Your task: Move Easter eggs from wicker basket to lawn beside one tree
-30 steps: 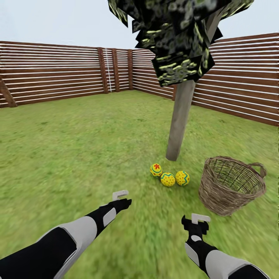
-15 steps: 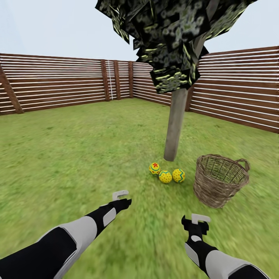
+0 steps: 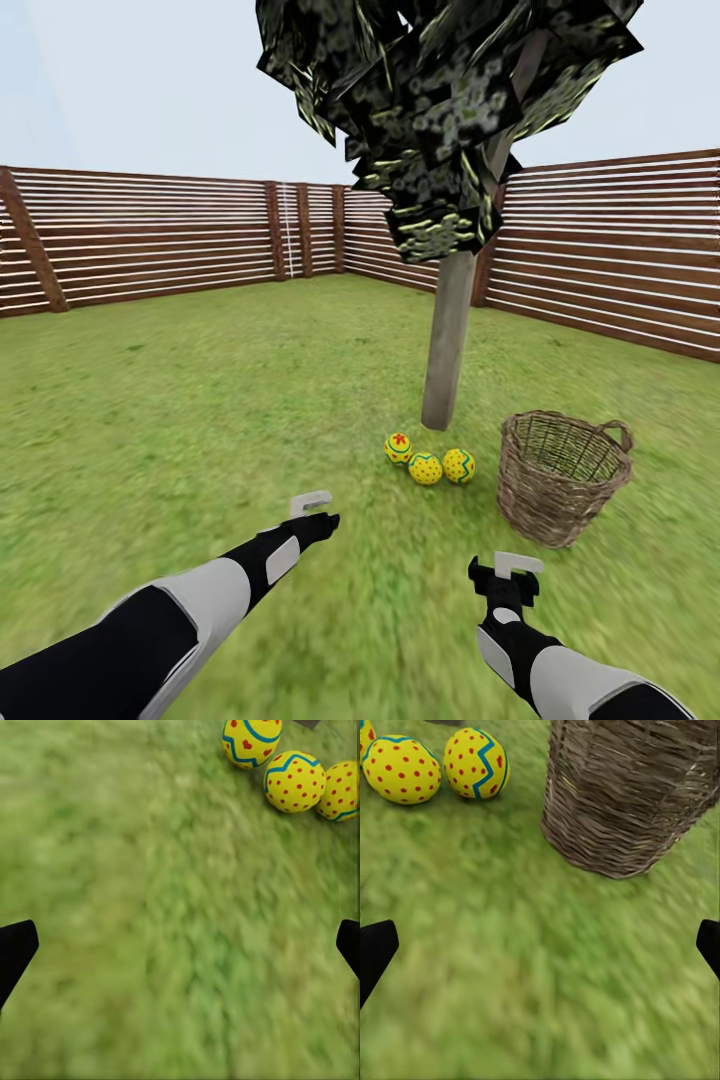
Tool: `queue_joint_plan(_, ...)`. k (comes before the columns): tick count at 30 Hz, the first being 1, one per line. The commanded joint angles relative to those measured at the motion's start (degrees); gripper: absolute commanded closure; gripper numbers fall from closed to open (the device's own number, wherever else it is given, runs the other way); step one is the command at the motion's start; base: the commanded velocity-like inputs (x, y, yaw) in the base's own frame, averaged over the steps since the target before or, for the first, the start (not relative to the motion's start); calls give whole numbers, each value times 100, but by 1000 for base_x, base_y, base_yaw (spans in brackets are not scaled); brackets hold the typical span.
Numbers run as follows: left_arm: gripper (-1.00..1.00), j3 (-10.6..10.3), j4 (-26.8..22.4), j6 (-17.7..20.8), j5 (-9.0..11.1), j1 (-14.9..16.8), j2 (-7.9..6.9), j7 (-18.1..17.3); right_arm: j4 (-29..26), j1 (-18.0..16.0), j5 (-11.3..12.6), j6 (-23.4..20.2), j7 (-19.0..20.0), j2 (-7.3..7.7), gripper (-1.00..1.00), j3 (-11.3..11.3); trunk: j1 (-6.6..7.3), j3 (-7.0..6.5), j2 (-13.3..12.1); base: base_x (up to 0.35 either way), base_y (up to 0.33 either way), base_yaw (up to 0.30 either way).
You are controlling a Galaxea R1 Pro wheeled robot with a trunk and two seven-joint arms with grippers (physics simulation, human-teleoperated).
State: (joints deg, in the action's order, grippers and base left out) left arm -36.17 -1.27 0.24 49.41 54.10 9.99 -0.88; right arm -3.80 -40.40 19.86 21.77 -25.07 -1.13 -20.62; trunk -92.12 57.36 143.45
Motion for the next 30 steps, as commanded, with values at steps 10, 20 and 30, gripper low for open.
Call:
queue_joint_plan(10, -100, -48, 4, 2, 59, 4, 0, -12, 26, -3, 55, 23, -16, -1, -100, -47, 27, -217, -12, 0, 0, 0)
queue_joint_plan(20, -100, -48, 4, 2, 60, 4, 0, -12, 40, -3, 54, 28, -16, -1, -100, -47, 112, -425, -145, 0, 0, 0)
queue_joint_plan(30, -100, -48, 4, 2, 60, 4, 0, -9, 45, -3, 54, 29, -16, -1, -100, -47, 332, -605, -546, -33, 0, 0)
